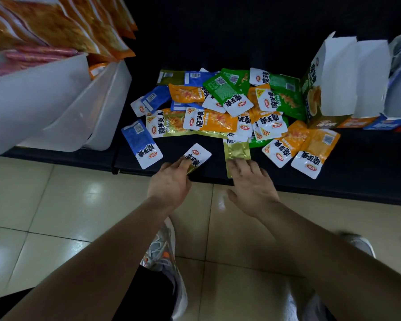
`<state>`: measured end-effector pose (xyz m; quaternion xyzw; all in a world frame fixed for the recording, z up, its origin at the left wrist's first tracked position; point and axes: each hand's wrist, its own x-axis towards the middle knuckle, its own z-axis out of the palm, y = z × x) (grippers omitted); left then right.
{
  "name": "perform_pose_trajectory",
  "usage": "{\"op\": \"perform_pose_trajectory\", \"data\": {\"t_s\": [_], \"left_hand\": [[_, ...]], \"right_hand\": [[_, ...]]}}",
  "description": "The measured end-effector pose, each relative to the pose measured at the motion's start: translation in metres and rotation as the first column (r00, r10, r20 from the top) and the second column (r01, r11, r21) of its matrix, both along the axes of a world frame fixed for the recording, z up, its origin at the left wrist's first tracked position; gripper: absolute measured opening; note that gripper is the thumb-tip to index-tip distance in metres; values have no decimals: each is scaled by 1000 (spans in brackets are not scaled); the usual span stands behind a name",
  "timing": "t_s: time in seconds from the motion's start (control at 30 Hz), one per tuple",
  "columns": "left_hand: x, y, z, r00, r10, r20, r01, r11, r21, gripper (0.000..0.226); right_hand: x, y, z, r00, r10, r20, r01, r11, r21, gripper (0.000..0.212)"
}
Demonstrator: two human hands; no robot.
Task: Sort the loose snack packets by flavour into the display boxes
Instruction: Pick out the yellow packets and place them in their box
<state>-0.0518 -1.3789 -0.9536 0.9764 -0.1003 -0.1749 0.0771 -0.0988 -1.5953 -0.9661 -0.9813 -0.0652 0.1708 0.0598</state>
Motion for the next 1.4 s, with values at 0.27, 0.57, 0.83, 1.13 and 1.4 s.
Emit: {"op": "perform_pose_trajectory", "data": {"t_s": [0.27,0.57,0.83,1.13,1.4], "left_hand": [[-8,-5,2,997,-80,-10,80,997,-10,55],[2,-21,26,990,132,-48,-135,990,-48,51],[11,-25,126,937,279,-211,-348,806,-478,50],[-30,-13,275,962,145,-233,-274,499,-822,31],[-10,8,266,975,81,-209,-211,650,-730,41]], "right_hand": [[-5,-10,-7,993,-78,93,85,994,-73,50],[5,-26,23,964,-255,73,243,959,142,41],[18,-49,140,891,-419,-172,423,631,651,12],[-14,-2,269,902,-302,-308,382,228,896,15],[-9,38,232,921,-317,-227,345,393,852,38]]}}
